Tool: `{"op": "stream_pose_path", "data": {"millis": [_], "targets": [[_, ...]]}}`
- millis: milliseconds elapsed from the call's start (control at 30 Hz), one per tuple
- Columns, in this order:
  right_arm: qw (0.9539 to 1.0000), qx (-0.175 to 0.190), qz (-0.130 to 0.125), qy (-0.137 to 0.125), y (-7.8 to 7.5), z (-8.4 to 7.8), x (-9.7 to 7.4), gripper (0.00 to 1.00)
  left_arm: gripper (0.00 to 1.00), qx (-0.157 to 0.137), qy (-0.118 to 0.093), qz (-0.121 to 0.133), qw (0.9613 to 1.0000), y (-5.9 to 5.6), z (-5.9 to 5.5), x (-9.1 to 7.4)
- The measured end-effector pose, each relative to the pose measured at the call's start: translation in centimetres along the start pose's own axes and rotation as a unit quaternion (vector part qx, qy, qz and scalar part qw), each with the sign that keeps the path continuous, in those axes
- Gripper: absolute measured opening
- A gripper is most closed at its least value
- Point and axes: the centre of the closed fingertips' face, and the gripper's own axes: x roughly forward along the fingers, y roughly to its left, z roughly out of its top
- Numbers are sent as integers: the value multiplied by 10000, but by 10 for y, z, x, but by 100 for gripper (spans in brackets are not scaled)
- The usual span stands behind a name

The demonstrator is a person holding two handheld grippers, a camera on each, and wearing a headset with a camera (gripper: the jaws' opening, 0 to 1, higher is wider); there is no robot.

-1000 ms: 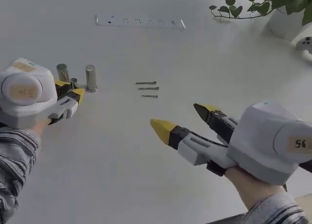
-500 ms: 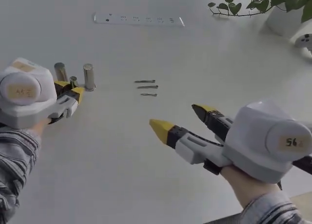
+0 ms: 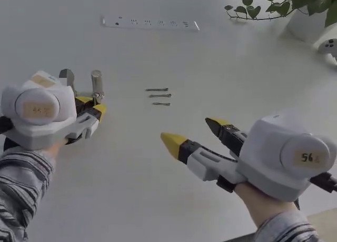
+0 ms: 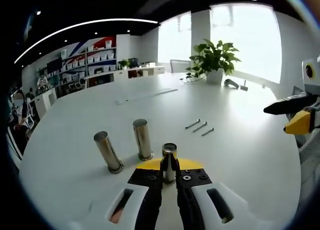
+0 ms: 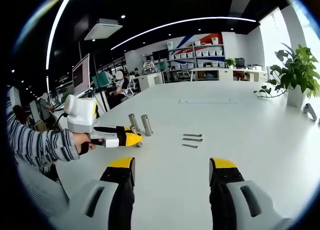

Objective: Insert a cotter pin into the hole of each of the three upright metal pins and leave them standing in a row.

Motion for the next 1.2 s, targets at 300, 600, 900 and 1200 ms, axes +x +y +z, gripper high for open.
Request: {"op": "stream_pose_path", "data": {"millis": [300, 600, 900, 1200], "targets": [[9999, -88, -38, 97, -4, 0, 0, 52, 5, 15, -24, -292, 9996, -28, -1, 2], [9996, -157, -37, 235, -4, -3, -1, 47, 5, 72, -21, -367, 9993, -36, -4, 4], [9987, -222, 12, 463, -3, -14, 1, 47, 6, 113, -66, -345, 9993, -37, -5, 3], [9922, -775, 308, 931, -8, -18, 9, 43, 20, 144, -1, -293, 9995, -36, -4, 0]]}}
